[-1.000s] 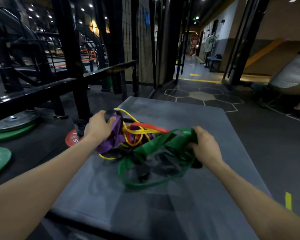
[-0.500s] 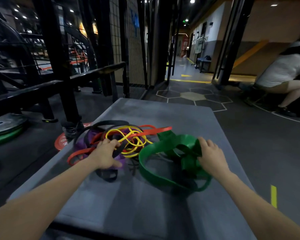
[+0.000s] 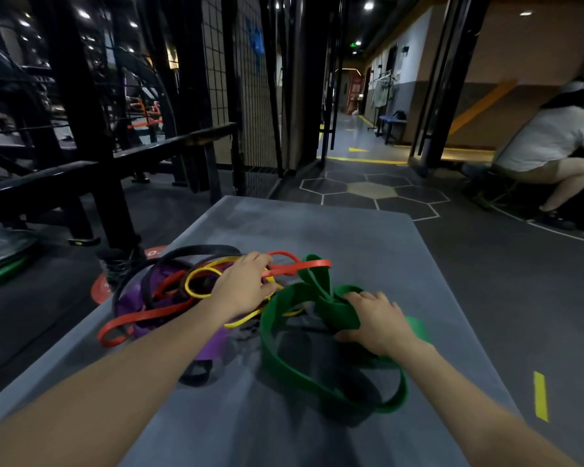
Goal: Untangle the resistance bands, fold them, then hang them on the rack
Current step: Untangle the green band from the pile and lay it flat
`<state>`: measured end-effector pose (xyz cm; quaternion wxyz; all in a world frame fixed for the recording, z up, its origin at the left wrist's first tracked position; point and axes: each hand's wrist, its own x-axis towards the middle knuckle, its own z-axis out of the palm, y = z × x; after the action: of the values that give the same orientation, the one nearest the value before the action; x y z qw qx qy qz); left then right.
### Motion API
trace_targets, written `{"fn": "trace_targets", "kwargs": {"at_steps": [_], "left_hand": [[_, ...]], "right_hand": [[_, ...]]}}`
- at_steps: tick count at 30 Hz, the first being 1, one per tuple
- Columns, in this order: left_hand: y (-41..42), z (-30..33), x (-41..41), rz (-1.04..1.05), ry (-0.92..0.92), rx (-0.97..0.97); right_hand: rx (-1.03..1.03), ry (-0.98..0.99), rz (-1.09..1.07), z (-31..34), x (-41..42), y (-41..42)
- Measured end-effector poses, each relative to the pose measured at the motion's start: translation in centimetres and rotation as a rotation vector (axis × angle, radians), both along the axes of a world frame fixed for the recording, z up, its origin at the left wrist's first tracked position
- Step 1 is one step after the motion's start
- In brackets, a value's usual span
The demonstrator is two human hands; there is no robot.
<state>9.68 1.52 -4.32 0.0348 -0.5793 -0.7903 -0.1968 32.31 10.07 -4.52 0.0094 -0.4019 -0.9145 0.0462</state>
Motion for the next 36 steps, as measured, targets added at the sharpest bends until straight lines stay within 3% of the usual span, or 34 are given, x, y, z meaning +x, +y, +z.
{"fn": "trace_targets", "kwargs": {"at_steps": [8,13,17,19,21,25,27,29,36], "left_hand": [[4.8,-1.1,0.6,-0.032,0.082,-0.109],[5.0,0.6,-3.2,0.326,-0.193,0.159],[3.0,0.8,-6.6,0.627,-0.372,0.25],[2.2,0.3,-6.5,0.651,-0.276,0.188],[1.9,-0.7,-5.8,0.548,-0.048,0.135],[2.1,-2.6,-3.1,0.007,0.408,0.135],[2.1,-3.2,-1.7,-0.211,0.499,-0.058],[2.0,-4.0,-1.6,-0.197,0.531,-0.194],[0.9,-3.1,-3.7,0.003,0.586,-0.359]], "right_hand": [[0.069,0.045,0.0,-1.2,-1.1,2.0],[0.07,0.142,-0.051,-1.4,-1.0,2.6],[0.058,0.231,-0.162,-1.5,-0.9,2.9],[0.047,0.248,-0.225,-1.5,-0.7,3.1],[0.03,0.237,-0.24,-1.5,-0.5,3.2],[0.075,0.163,-0.19,-1.7,-1.3,2.5],[0.097,0.155,-0.189,-1.8,-1.7,2.2],[0.103,0.152,-0.187,-2.0,-1.9,1.9],[0.123,0.17,-0.187,-2.1,-2.5,1.7]]}}
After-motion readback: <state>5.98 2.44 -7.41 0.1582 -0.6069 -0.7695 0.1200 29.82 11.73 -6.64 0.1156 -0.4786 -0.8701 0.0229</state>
